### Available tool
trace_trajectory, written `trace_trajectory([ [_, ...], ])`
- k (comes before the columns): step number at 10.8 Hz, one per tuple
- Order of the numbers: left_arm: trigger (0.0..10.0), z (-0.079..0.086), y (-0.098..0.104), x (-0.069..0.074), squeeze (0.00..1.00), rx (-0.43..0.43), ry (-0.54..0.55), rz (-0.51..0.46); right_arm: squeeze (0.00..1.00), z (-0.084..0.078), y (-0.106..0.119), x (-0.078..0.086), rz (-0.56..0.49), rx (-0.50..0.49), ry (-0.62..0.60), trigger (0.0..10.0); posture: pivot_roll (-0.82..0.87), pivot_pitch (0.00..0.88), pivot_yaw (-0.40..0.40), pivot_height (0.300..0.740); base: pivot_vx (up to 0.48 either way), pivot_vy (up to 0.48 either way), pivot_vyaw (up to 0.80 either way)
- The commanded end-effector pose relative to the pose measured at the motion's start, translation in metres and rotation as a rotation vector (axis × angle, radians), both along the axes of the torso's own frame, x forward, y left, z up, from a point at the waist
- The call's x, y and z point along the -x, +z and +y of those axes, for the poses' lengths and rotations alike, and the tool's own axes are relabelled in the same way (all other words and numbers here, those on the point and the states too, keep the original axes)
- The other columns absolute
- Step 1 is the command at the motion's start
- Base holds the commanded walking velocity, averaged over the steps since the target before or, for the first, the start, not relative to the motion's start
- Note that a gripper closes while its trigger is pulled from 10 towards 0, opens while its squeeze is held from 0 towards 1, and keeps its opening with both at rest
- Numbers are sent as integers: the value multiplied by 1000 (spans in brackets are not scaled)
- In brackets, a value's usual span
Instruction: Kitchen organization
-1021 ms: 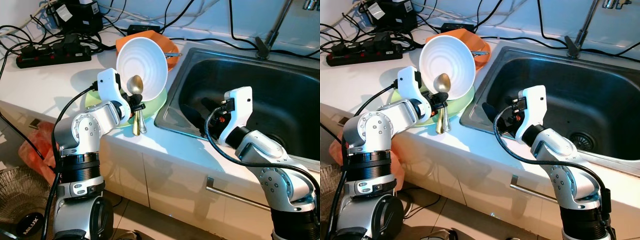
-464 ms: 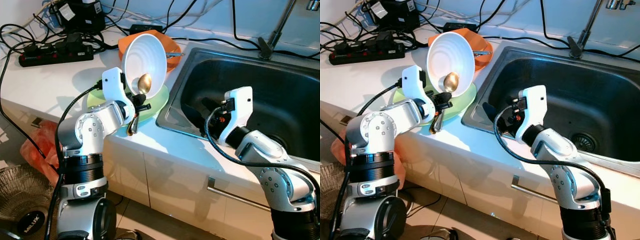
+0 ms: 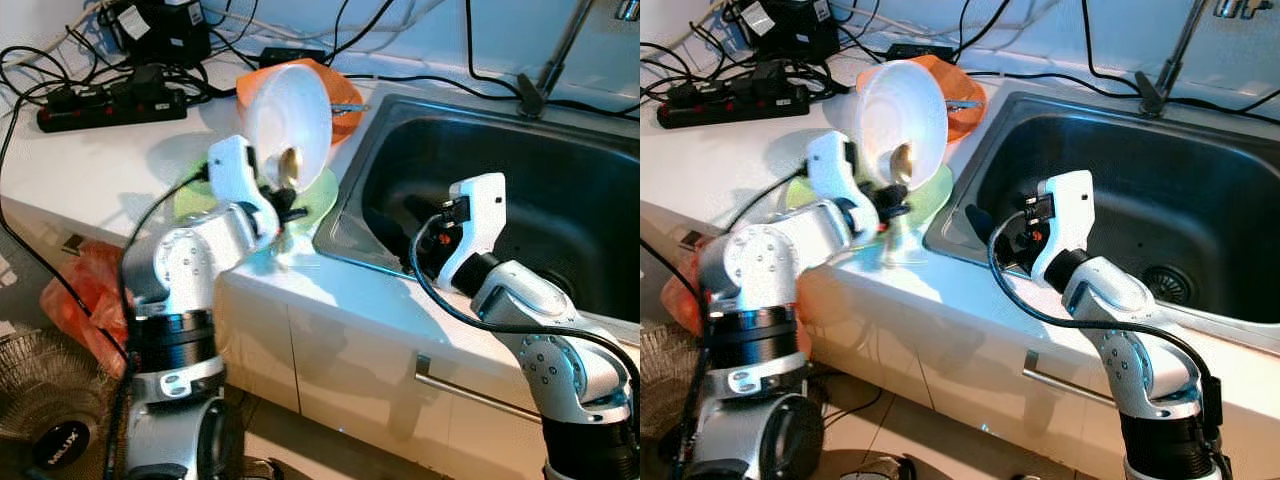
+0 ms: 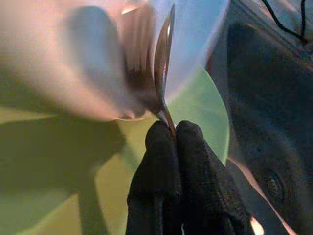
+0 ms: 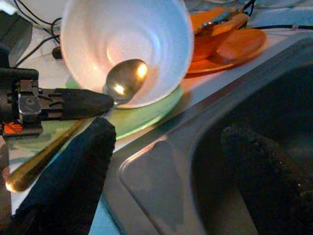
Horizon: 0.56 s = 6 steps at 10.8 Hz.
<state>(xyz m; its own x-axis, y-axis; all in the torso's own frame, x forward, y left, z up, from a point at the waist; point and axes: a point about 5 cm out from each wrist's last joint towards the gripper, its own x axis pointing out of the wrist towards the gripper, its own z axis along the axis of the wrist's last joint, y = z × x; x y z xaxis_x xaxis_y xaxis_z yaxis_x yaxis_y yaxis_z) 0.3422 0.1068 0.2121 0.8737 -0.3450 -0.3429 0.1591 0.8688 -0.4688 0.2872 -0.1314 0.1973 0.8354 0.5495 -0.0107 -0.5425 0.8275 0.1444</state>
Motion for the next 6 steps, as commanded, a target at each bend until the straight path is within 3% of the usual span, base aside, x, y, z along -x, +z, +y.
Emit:
trace_trajectory([
  [1,0,-2,5,1,0,-11,-3,-18,0,-3,2,-1,-9,1,-13,10000,69,87,36,740,0,0,0],
  [6,0,-9,10,0,0,0,-15,-34,0,-4,3,-2,-14,1,-21,10000,64,87,36,740,0,0,0],
])
